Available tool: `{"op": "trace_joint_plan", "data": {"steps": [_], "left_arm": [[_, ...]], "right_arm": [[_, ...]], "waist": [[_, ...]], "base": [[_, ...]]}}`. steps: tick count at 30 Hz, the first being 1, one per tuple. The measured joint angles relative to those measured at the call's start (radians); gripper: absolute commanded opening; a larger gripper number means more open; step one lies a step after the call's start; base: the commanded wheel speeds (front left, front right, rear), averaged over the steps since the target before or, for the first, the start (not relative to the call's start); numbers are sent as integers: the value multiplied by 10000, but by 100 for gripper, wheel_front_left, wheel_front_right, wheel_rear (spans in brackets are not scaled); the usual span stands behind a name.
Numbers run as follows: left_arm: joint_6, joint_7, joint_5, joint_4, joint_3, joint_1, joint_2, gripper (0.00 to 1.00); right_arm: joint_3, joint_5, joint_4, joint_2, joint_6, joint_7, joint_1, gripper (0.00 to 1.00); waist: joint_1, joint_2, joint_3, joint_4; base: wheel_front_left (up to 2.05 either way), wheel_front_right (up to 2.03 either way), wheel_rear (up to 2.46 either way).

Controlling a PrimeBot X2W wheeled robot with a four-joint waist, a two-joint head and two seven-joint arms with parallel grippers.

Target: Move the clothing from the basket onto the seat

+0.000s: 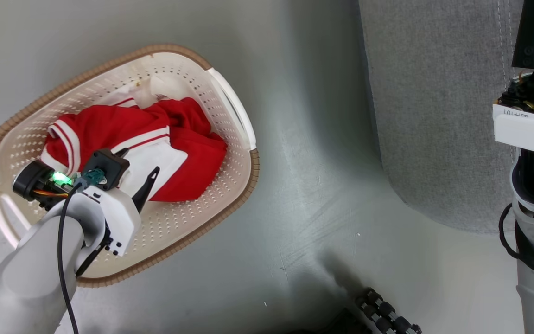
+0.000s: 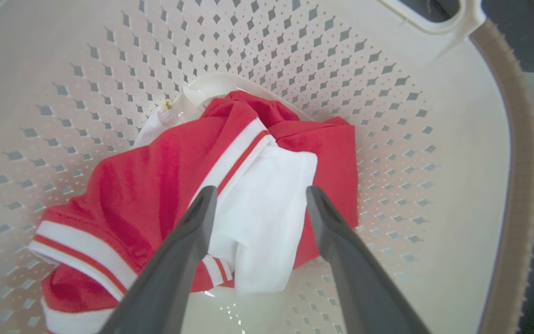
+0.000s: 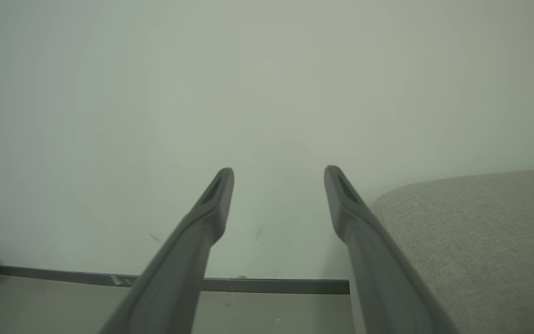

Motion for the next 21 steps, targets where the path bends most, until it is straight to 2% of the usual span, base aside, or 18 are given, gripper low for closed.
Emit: {"op": "trace_joint_plan", "data": {"steps": [21], "left_arm": [[90, 426, 282, 1243, 46, -1086, 382, 100]], "right_arm": [[69, 709, -203, 33, 0, 0, -401, 100]], "waist": [[0, 0, 925, -832]], "base": [[0, 0, 0]]}}
